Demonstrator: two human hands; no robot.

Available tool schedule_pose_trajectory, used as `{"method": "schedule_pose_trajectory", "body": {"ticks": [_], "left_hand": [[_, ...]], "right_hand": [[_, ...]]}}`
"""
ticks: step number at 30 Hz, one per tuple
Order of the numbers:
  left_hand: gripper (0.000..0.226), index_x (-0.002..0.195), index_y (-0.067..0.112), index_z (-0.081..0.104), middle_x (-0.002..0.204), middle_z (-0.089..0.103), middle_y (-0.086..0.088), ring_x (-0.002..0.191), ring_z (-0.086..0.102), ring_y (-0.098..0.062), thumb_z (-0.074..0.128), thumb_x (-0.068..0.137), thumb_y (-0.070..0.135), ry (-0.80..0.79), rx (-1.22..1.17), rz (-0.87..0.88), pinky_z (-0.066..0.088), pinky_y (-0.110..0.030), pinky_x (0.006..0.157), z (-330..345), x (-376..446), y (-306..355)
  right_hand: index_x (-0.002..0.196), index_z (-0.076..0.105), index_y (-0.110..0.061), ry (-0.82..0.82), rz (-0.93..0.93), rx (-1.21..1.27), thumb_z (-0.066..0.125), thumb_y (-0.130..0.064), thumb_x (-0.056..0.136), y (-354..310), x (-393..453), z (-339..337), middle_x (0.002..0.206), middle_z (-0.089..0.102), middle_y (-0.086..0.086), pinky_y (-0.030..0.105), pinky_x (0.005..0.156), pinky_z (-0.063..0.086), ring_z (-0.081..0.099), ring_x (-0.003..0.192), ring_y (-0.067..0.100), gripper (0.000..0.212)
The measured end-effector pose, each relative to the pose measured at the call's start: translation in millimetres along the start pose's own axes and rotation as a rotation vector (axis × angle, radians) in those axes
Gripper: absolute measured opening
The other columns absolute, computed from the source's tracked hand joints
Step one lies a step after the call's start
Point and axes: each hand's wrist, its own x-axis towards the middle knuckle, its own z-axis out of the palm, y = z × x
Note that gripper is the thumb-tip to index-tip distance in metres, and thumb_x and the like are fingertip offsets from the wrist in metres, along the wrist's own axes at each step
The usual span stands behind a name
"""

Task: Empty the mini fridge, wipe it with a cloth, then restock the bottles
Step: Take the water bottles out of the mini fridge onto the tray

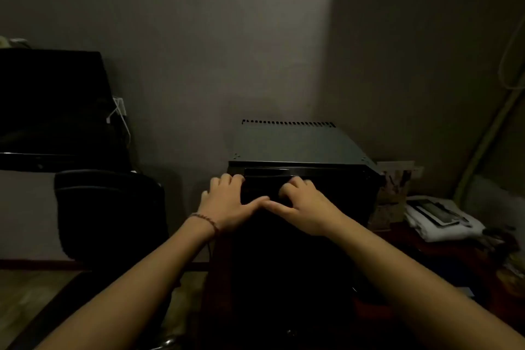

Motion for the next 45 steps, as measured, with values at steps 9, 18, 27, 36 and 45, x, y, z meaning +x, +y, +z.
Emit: {"method": "schedule_pose_trajectory", "body": {"ticks": [9, 18, 27, 36, 45], "left_hand": [[0.122, 0.153, 0.026, 0.003, 0.157, 0.003, -0.001, 0.145, 0.001, -0.028, 0.078, 0.064, 0.061, -0.090, 0.327, 0.146, 0.034, -0.054, 0.110, 5.7, 52.4, -39.8], [0.139, 0.153, 0.031, -0.006, 0.157, 0.006, -0.004, 0.144, 0.013, -0.031, 0.087, 0.053, 0.059, -0.191, 0.172, 0.005, 0.033, -0.055, 0.111, 19.6, 36.2, -84.6], [0.132, 0.153, 0.028, 0.003, 0.151, 0.012, -0.007, 0.140, 0.019, -0.035, 0.089, 0.056, 0.052, -0.414, 0.157, 0.032, 0.034, -0.052, 0.112, 30.7, -9.5, -81.1], [0.114, 0.152, 0.020, 0.014, 0.153, 0.017, -0.011, 0.139, 0.023, -0.036, 0.083, 0.067, 0.051, -0.330, 0.075, -0.031, 0.035, -0.054, 0.110, 80.2, -74.3, 23.6], [0.122, 0.151, 0.022, 0.013, 0.153, 0.017, -0.010, 0.139, 0.024, -0.033, 0.083, 0.060, 0.061, -0.247, 0.147, -0.038, 0.037, -0.051, 0.109, 128.3, -99.0, 136.9]], "right_hand": [[0.157, 0.018, -0.018, 0.107, -0.022, -0.326, 0.036, -0.074, 0.092, -8.2, 72.3, 42.3, 0.163, 0.017, 0.009, 0.047, 0.123, 0.008, 0.010, 0.151, 0.028, 0.088], [0.131, 0.052, -0.013, 0.243, 0.050, -0.252, 0.030, -0.081, 0.087, -29.7, 63.6, 56.3, 0.137, 0.046, 0.008, 0.050, 0.121, 0.017, 0.037, 0.134, 0.027, 0.084], [0.069, 0.045, -0.024, 0.490, -0.064, -0.145, 0.037, -0.076, 0.088, -24.1, -49.7, 52.3, 0.078, 0.044, -0.011, 0.037, 0.078, 0.037, 0.041, 0.080, 0.014, 0.056], [0.128, 0.045, -0.014, 0.125, 0.439, -0.441, 0.042, -0.081, 0.084, 16.6, -197.2, -36.7, 0.123, 0.050, 0.013, 0.040, 0.076, 0.048, 0.058, 0.106, 0.032, 0.080], [0.158, 0.003, -0.022, 0.036, 0.605, -0.735, 0.023, -0.086, 0.084, 134.4, -253.9, -25.2, 0.160, 0.001, 0.023, 0.061, 0.114, 0.016, 0.013, 0.140, 0.051, 0.100]]}}
